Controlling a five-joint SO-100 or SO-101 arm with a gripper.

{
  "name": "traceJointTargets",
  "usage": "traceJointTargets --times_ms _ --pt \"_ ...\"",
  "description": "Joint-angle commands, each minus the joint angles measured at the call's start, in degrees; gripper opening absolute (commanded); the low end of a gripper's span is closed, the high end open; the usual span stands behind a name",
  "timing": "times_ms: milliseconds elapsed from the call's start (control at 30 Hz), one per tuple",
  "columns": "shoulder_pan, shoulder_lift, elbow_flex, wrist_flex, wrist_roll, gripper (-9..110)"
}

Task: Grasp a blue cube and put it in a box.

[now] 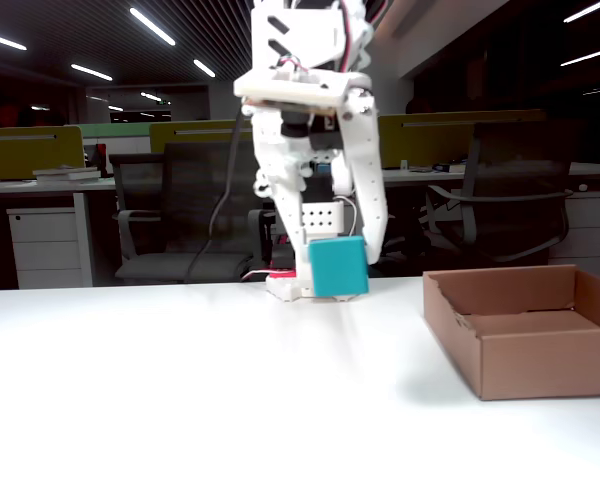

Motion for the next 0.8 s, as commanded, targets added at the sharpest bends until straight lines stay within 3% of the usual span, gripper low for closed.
traceJointTargets --times_ms 0,500,767 --pt "-3.69 4.75 -5.80 3.52 4.13 12" --pt "-27.25 13.71 -3.60 11.87 21.27 12" --pt "-36.04 16.00 6.06 6.68 26.54 12"
